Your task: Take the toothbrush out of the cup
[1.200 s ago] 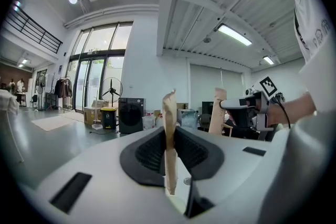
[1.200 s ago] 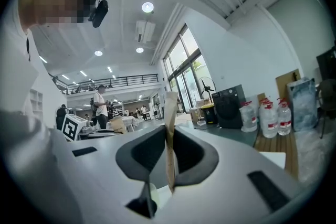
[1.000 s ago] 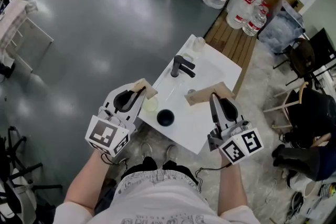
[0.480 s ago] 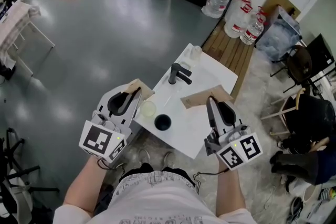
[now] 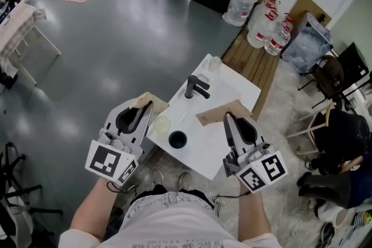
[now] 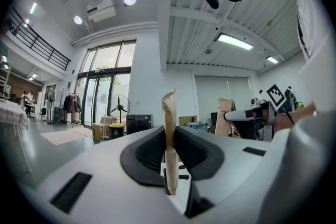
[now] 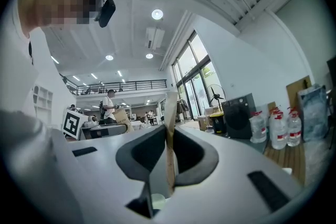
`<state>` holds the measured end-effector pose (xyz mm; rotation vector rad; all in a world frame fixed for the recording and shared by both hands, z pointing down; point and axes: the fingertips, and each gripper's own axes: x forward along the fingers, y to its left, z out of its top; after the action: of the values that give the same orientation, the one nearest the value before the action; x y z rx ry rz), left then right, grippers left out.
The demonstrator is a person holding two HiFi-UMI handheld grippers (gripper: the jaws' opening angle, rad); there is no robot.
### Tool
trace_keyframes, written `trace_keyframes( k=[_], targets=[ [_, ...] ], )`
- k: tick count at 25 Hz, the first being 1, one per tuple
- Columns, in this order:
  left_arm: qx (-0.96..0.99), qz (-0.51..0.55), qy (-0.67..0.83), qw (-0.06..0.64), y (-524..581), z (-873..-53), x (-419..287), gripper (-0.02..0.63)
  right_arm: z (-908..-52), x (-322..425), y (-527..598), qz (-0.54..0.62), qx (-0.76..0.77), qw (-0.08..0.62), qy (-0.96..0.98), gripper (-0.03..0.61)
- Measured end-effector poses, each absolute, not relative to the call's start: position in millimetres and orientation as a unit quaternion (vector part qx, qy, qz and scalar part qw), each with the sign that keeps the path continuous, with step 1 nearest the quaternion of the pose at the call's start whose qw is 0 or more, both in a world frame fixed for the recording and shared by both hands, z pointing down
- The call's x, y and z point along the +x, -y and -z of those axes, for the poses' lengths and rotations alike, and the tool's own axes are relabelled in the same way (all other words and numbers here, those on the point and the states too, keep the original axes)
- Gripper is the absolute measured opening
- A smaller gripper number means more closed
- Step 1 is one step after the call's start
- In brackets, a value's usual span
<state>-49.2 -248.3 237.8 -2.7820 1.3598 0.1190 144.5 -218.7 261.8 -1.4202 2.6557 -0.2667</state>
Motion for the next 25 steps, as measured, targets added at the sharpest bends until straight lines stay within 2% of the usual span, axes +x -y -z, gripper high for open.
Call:
trace_keyframes(
  k=[25],
  targets=[
    [-0.894, -0.056, -0.444, 0.010, 241.7, -240.8, -42.5, 0.066, -264.8, 143.6, 214.4, 0.093, -0.456, 0.051, -0.884, 0.052]
  ],
)
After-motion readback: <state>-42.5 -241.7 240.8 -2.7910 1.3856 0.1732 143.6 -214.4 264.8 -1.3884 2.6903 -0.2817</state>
